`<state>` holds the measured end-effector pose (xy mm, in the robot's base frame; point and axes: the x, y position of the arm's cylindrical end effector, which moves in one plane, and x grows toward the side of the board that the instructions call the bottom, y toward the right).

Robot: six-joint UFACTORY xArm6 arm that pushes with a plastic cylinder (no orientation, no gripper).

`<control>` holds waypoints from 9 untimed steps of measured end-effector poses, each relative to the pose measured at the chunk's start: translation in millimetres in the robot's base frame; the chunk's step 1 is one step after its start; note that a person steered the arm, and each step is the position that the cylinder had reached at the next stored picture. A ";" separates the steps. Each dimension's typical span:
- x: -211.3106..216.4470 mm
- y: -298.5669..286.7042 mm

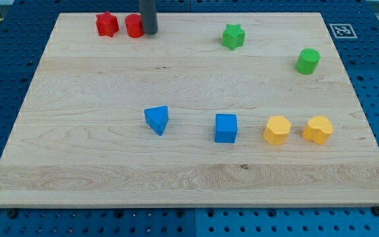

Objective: Push the green star to the top center

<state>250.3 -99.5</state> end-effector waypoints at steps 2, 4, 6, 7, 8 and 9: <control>43.6 42.5; 69.0 176.6; 68.6 274.6; 52.3 277.2; 31.3 267.1; 27.8 243.4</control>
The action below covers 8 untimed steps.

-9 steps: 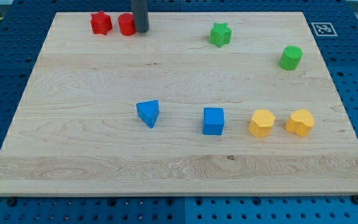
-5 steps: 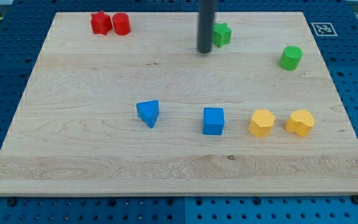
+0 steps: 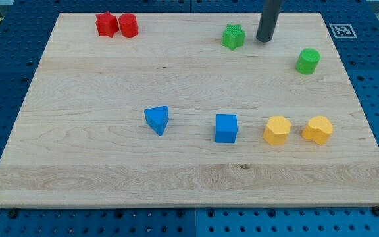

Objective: Push the green star to the top center

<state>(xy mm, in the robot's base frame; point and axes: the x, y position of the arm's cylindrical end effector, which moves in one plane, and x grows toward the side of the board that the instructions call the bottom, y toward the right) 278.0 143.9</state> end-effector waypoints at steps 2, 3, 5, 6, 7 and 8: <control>2.0 -51.3; 2.0 -80.2; -13.2 -142.7; -11.9 -139.0; 27.0 -108.2; 39.4 -110.8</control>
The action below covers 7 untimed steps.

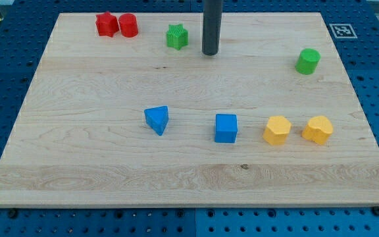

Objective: Push the green star to the top center

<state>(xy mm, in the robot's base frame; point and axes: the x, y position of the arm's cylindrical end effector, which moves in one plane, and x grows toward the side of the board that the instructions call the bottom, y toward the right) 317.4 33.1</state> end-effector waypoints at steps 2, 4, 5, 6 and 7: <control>-5.1 -52.2; -25.9 -50.1; -34.0 -57.2; -34.1 -66.1; -35.3 -78.4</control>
<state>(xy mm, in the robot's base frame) 282.2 -45.3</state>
